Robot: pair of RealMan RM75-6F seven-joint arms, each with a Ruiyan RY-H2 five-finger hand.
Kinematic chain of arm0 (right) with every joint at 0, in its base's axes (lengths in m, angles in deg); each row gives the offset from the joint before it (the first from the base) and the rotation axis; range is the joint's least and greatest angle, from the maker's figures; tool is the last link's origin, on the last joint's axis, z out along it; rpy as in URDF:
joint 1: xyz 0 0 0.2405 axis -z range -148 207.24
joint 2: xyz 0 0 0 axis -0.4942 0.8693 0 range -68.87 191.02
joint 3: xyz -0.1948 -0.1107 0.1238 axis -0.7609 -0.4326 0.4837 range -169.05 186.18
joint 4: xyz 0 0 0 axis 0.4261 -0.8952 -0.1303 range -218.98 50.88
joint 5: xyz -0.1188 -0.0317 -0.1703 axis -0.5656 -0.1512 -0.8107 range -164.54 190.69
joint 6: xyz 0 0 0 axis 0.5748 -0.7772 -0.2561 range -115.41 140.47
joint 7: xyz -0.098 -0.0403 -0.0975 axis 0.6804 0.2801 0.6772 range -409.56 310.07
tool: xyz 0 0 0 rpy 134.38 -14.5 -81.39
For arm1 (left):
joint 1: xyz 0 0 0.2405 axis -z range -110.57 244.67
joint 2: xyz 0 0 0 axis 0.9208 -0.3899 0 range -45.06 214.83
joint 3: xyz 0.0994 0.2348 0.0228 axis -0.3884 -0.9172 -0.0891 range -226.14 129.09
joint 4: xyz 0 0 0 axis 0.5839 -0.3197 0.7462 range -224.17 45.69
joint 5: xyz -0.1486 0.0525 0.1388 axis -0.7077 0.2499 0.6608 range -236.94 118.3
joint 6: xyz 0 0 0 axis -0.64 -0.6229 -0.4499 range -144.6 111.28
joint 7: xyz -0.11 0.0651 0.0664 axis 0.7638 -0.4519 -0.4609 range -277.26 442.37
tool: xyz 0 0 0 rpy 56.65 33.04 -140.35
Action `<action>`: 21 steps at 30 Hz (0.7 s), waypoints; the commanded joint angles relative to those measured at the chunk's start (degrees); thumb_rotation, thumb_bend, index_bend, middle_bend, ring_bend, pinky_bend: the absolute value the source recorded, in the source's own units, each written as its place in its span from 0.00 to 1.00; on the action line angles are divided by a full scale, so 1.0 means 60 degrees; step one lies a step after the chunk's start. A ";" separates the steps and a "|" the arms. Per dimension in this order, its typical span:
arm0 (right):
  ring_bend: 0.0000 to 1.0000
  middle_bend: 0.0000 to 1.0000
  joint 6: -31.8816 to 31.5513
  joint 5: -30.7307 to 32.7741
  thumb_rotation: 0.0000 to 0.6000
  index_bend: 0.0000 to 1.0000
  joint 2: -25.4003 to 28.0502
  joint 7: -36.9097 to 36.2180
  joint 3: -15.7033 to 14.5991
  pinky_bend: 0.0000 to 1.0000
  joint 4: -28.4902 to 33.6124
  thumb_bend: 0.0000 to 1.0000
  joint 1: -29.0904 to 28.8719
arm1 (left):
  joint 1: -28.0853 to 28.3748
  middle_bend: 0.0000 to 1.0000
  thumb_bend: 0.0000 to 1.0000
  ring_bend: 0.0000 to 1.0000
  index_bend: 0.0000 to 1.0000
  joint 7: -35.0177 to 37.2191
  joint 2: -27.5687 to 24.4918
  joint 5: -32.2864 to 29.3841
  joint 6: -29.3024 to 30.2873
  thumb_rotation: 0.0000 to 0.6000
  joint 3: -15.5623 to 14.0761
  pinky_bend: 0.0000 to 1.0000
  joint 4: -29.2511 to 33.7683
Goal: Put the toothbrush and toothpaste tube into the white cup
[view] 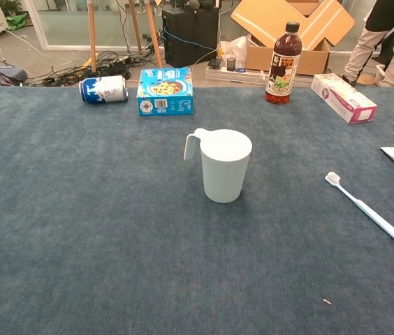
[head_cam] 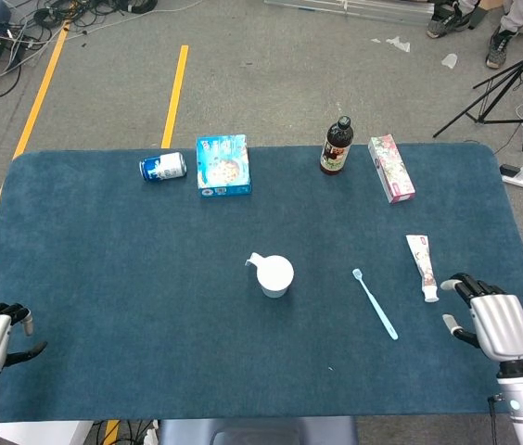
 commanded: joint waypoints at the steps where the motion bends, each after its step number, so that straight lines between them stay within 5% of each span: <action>1: 0.49 0.40 0.0137 -0.0572 1.00 0.39 0.0176 0.0377 0.0029 0.66 0.0323 0.20 -0.0404 | -0.0010 0.54 0.00 0.44 0.66 -0.0005 -0.0026 0.0054 0.0019 1.00 -0.0026 0.41 0.0049; 4: 0.56 0.46 0.0443 -0.0855 1.00 0.36 0.0485 0.1340 0.0170 0.70 0.1055 0.20 -0.0773 | -0.0037 0.54 0.00 0.44 0.66 -0.0042 -0.0030 0.0116 0.0090 1.00 -0.0046 0.41 0.0075; 12: 0.85 0.73 0.2747 -0.0417 1.00 0.32 0.1320 0.2404 0.0762 0.99 0.3254 0.20 -0.2377 | -0.0129 0.54 0.00 0.44 0.66 -0.0222 -0.0111 0.0109 0.0201 1.00 -0.0086 0.41 0.0208; 17: 0.98 0.87 0.4065 0.0781 1.00 0.32 0.1325 0.3180 0.1389 1.00 0.3786 0.20 -0.3455 | -0.0180 0.54 0.00 0.44 0.66 -0.0244 -0.0181 0.0050 0.0275 1.00 -0.0056 0.41 0.0264; 21: 1.00 0.95 0.4600 0.1712 1.00 0.32 0.0934 0.3917 0.1796 1.00 0.3764 0.20 -0.4200 | -0.0211 0.54 0.00 0.44 0.66 -0.0270 -0.0256 -0.0091 0.0283 1.00 -0.0007 0.41 0.0283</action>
